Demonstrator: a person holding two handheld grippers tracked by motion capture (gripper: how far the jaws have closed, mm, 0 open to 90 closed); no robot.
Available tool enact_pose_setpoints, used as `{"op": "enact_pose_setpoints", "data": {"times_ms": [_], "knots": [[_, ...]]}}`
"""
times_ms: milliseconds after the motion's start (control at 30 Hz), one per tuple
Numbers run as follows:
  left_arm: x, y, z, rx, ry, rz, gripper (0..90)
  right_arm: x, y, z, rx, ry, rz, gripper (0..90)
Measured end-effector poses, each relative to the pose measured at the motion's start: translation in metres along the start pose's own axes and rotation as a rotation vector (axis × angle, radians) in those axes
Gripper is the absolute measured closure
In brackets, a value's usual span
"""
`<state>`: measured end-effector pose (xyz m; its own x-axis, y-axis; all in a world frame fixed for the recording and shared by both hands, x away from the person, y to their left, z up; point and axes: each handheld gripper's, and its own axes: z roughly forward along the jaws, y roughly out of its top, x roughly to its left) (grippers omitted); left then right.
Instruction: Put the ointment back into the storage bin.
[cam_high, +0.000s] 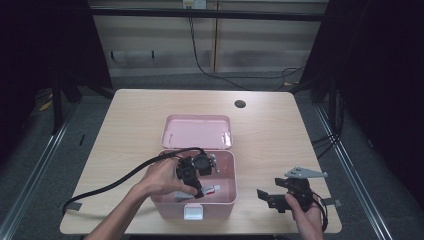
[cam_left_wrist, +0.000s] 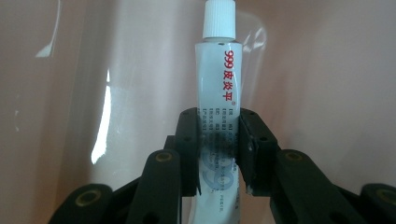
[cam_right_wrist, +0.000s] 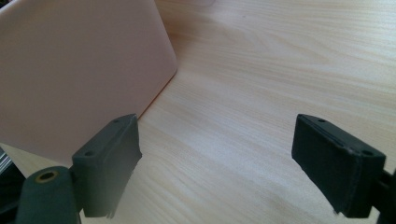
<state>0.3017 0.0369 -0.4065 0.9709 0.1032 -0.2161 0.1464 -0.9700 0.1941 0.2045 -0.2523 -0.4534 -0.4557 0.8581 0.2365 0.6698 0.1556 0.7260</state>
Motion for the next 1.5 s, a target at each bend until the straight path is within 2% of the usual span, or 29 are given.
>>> {"op": "enact_pose_setpoints", "data": {"times_ms": [133,200,500,533,600,767,1000,1167,1267,1333,1400,1500], "knots": [[0.003,0.001,0.006,0.006,-0.014,-0.010,71.4,0.000,0.000,0.000,0.001,-0.002,-0.001,14.6],[0.004,0.002,0.008,-0.011,-0.024,-0.014,71.3,0.000,0.000,0.000,0.002,-0.004,-0.001,14.7],[0.006,0.003,0.016,0.017,-0.058,0.002,71.3,0.000,0.000,0.000,0.003,-0.008,0.002,14.7],[0.005,0.003,0.017,0.016,-0.054,-0.008,71.2,0.000,0.000,0.000,0.003,-0.009,0.003,14.7],[0.006,0.004,0.020,0.031,-0.059,0.004,71.3,0.000,0.000,0.000,0.003,-0.009,0.003,14.7],[0.007,0.005,0.025,0.025,-0.081,0.005,71.3,0.000,0.000,0.000,0.003,-0.008,0.003,14.7],[0.009,0.006,0.033,0.037,-0.116,0.038,71.1,0.000,0.000,0.000,0.000,-0.006,0.003,14.8],[0.008,0.007,0.039,0.059,-0.133,0.054,71.1,0.000,0.000,0.000,0.002,-0.004,0.004,14.8],[0.009,0.008,0.044,0.099,-0.141,0.068,70.9,0.000,0.000,0.001,0.002,-0.003,0.001,14.8],[0.009,0.008,0.047,0.099,-0.135,0.070,70.9,0.000,0.000,0.001,0.001,-0.003,0.000,14.8],[0.008,0.008,0.049,0.108,-0.152,0.078,70.9,0.000,0.000,0.000,0.002,-0.005,0.001,14.8],[0.008,0.008,0.051,0.105,-0.155,0.071,70.8,0.000,0.000,0.000,0.003,-0.005,0.003,14.8]]}}
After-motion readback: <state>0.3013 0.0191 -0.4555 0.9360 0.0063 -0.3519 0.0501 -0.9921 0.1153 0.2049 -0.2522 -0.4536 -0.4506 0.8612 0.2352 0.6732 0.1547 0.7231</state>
